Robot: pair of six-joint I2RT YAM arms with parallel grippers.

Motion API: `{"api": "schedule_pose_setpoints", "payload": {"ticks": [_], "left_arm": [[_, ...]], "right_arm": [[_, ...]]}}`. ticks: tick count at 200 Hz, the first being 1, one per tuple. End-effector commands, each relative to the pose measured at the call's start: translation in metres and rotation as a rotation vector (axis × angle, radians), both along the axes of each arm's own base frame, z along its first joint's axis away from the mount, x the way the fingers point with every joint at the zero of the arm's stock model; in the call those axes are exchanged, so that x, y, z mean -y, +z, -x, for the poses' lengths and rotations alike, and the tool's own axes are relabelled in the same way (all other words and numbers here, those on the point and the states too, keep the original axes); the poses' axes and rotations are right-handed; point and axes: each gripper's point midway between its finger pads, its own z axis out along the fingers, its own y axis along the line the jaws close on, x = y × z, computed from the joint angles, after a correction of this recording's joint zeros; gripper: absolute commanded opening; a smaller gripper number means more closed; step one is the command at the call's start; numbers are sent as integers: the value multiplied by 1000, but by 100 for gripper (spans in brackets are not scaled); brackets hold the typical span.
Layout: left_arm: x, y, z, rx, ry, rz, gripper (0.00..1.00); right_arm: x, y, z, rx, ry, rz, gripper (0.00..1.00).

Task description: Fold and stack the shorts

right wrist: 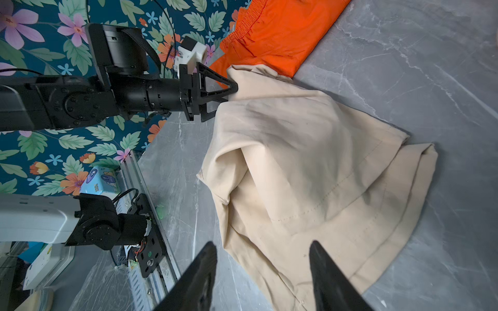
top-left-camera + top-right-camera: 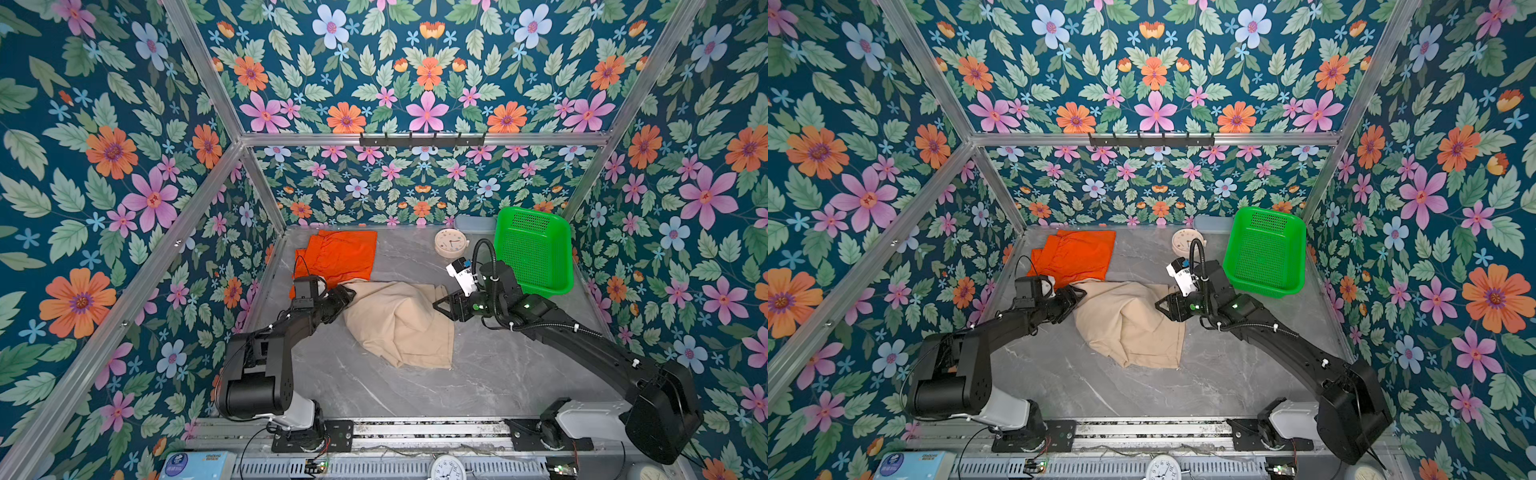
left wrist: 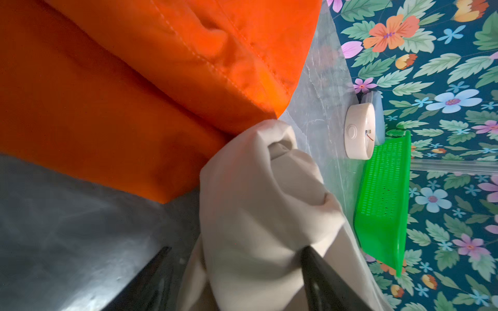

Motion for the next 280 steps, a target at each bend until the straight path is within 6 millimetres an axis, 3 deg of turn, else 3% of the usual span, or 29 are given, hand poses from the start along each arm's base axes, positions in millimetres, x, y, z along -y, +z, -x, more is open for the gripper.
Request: {"api": "schedule_pose_setpoints", "payload": {"ticks": [1, 23, 47, 76, 104, 128, 162, 210, 230, 257, 280], "left_arm": [[17, 19, -14, 88, -47, 66, 56], [36, 43, -19, 157, -113, 92, 21], [64, 101, -24, 330, -278, 19, 1], [111, 185, -15, 626, -581, -170, 0], [143, 256, 9, 929, -834, -180, 0], [164, 289, 47, 1125, -1101, -155, 0], [179, 285, 94, 1269, -1348, -173, 0], [199, 250, 136, 1320, -1519, -227, 0], [210, 230, 146, 1275, -1588, -292, 0], [216, 223, 148, 1263, -1604, -272, 0], [219, 216, 155, 1265, -1646, -270, 0]], "right_arm": [[-2, 10, -2, 29, 0, -29, 55], [3, 13, -4, 62, -25, -11, 55], [15, 24, -10, 114, -94, -4, 55], [28, 41, -17, 197, -165, 7, 55], [44, 61, -26, 293, -240, 24, 58], [51, 77, -27, 406, -241, 47, 61], [55, 91, -24, 543, -199, 95, 69], [35, 75, -10, 590, 16, 153, 72], [17, 66, 5, 550, 150, 102, 73], [-7, 52, 33, 431, 319, -40, 76], [-3, 51, 23, 450, 242, -50, 78]]}}
